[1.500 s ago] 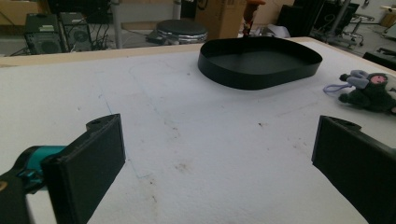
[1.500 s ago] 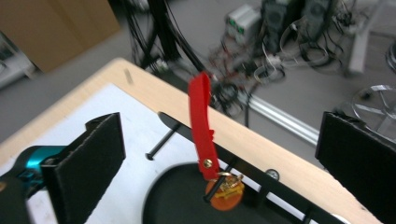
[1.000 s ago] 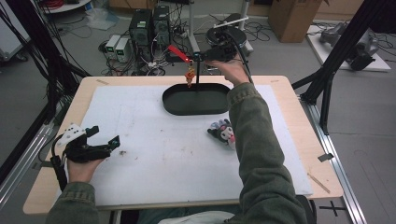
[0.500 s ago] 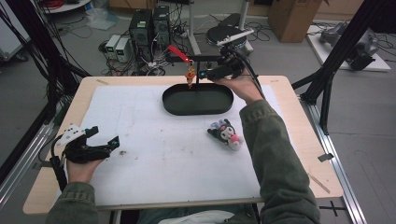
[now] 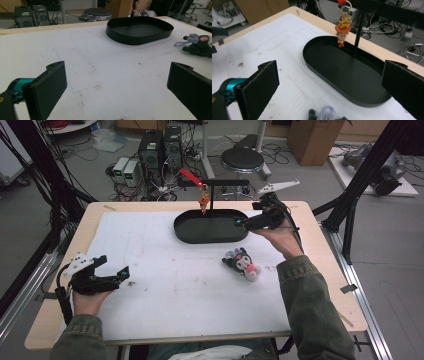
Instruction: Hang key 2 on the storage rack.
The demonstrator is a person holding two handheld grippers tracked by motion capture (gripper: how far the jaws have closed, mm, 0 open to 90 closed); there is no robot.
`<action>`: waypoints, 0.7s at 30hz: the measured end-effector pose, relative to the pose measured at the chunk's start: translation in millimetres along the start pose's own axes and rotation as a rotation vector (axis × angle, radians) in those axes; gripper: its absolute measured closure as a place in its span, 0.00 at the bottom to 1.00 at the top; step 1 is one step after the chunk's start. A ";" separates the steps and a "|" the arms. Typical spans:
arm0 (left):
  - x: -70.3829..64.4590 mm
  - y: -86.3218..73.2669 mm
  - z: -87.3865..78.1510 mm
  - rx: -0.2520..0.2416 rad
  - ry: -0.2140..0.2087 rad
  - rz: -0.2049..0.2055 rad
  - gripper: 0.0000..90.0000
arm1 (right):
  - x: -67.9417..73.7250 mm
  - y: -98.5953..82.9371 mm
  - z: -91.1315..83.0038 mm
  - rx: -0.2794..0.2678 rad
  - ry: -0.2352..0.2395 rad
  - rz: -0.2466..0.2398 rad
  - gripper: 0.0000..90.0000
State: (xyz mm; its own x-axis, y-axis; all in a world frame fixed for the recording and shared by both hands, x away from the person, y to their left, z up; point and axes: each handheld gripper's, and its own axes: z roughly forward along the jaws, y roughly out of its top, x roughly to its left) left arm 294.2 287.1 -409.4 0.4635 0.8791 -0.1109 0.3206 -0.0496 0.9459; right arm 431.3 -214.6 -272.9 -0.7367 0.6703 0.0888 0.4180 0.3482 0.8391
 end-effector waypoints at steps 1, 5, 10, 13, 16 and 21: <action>-0.4 -0.1 0.2 -0.001 0.000 -0.002 0.04 | -1.8 -4.0 -1.4 0.002 -0.002 0.005 0.01; -1.2 0.0 0.6 0.002 0.000 -0.002 0.04 | -7.6 -18.8 -6.5 0.007 -0.016 0.030 0.01; -1.6 -0.1 1.2 0.006 0.000 -0.001 0.03 | -12.4 -33.4 -7.9 0.021 -0.034 0.035 0.01; -1.5 -0.1 1.5 0.010 0.000 0.001 0.04 | -14.1 -41.2 -6.8 0.035 -0.023 0.053 0.01; -1.8 0.0 1.1 0.008 0.001 -0.001 0.03 | -14.0 -48.0 -4.4 0.043 -0.016 0.055 0.01; -1.9 -0.1 1.0 0.010 -0.001 0.000 0.04 | -9.9 -58.1 0.8 0.070 -0.016 0.046 0.01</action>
State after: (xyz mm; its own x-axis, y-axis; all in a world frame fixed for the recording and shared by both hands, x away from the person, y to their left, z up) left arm 294.0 284.9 -409.6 0.4645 0.8785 -0.1118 0.3287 -0.0538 0.9429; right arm 414.7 -240.9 -322.9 -0.7077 0.6968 0.1168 0.4876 0.3620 0.7945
